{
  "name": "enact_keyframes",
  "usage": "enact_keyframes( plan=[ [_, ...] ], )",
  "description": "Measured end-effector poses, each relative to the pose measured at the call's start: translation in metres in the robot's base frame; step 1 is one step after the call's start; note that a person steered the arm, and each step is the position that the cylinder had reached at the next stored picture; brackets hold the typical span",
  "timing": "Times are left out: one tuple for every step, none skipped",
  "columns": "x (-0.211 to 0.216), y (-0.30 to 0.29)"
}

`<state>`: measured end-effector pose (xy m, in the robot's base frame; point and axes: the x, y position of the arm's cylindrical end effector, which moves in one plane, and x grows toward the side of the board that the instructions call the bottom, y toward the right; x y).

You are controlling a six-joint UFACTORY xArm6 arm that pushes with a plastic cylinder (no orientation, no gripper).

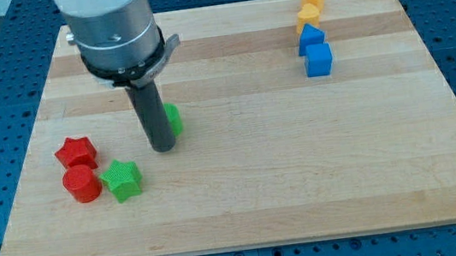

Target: Place the green circle bottom left to the blue cube

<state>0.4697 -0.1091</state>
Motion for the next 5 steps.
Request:
enact_keyframes(
  plan=[
    [-0.019, -0.032],
    [-0.046, -0.015],
    [-0.046, 0.063],
    [-0.046, 0.135],
    [-0.067, 0.124]
  ],
)
